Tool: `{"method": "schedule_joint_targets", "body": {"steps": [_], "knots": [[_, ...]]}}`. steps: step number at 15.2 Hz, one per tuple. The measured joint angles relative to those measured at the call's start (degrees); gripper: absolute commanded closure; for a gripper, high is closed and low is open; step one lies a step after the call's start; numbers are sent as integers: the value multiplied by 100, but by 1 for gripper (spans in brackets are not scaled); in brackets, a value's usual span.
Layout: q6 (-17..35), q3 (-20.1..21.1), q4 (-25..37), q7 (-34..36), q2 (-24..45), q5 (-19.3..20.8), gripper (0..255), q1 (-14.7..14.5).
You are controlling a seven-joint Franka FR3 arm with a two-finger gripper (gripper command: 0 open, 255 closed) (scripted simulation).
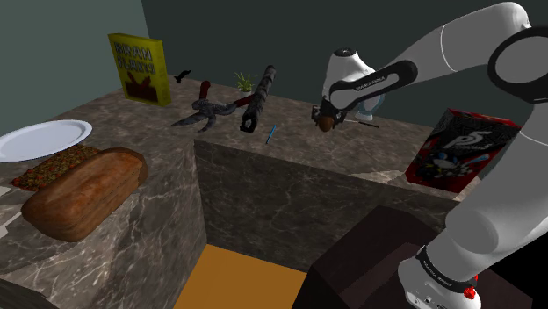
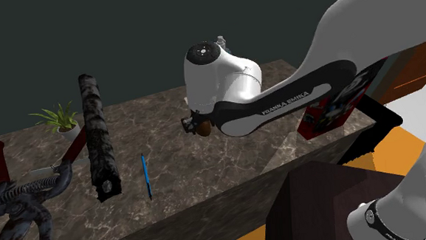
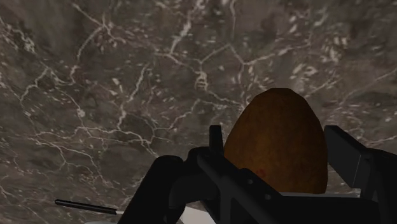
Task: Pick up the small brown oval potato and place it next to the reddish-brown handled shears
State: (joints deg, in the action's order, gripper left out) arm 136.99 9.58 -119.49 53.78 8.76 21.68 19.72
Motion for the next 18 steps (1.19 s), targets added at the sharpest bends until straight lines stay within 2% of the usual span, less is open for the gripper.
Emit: {"method": "schedule_joint_targets", "body": {"steps": [15, 18], "knots": [[-993, 75, 544, -441, -508, -408, 255, 5], [-1178, 132, 874, -344, -328, -374, 255, -71]]}}
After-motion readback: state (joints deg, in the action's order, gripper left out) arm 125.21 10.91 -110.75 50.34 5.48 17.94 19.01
